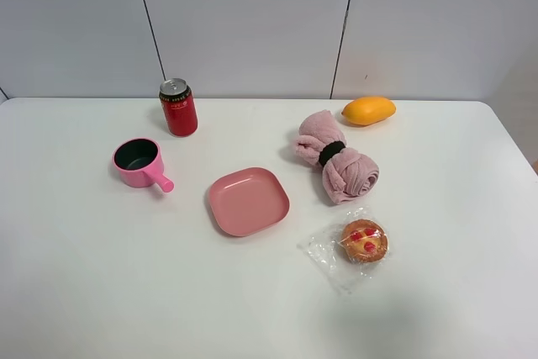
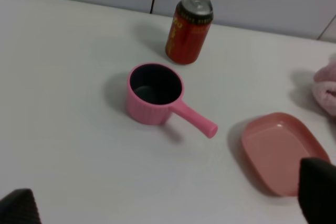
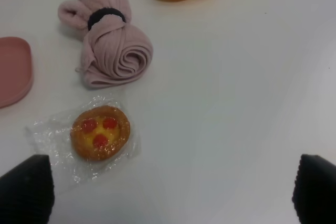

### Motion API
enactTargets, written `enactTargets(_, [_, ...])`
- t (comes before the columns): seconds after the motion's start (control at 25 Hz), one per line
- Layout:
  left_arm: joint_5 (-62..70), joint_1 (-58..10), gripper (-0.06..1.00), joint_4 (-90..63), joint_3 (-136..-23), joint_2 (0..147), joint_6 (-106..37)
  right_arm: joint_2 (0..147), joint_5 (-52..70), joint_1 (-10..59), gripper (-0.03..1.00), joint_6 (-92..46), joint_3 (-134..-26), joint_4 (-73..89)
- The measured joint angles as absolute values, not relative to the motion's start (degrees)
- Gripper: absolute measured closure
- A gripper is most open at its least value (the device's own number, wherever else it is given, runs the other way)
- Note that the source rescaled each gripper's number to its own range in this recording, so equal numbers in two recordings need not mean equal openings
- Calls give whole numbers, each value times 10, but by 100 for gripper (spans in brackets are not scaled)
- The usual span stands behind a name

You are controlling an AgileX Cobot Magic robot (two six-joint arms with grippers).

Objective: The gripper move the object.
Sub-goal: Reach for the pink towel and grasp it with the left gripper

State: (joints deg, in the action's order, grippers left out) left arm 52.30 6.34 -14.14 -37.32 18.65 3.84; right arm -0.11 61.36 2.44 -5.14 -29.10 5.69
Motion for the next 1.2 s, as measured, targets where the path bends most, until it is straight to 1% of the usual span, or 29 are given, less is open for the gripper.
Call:
enactTargets(0.56, [284, 63, -6, -172, -383, 451, 41, -1, 614, 24, -3, -51, -291, 57])
enactTargets(0.8, [268, 60, -6, -170, -418, 562, 29, -1, 614, 24, -3, -51, -291, 57])
enactTargets(1.04, [249, 3, -6, -153, -481, 641, 18, -1, 614, 24, -3, -51, -291, 57])
enactTargets(1.08, [242, -30, -6, -150, -508, 672, 18, -1, 614, 24, -3, -51, -291, 57])
enactTargets(1.2, [230, -81, -6, -150, -544, 713, 18, -1, 614, 24, -3, -51, -291, 57])
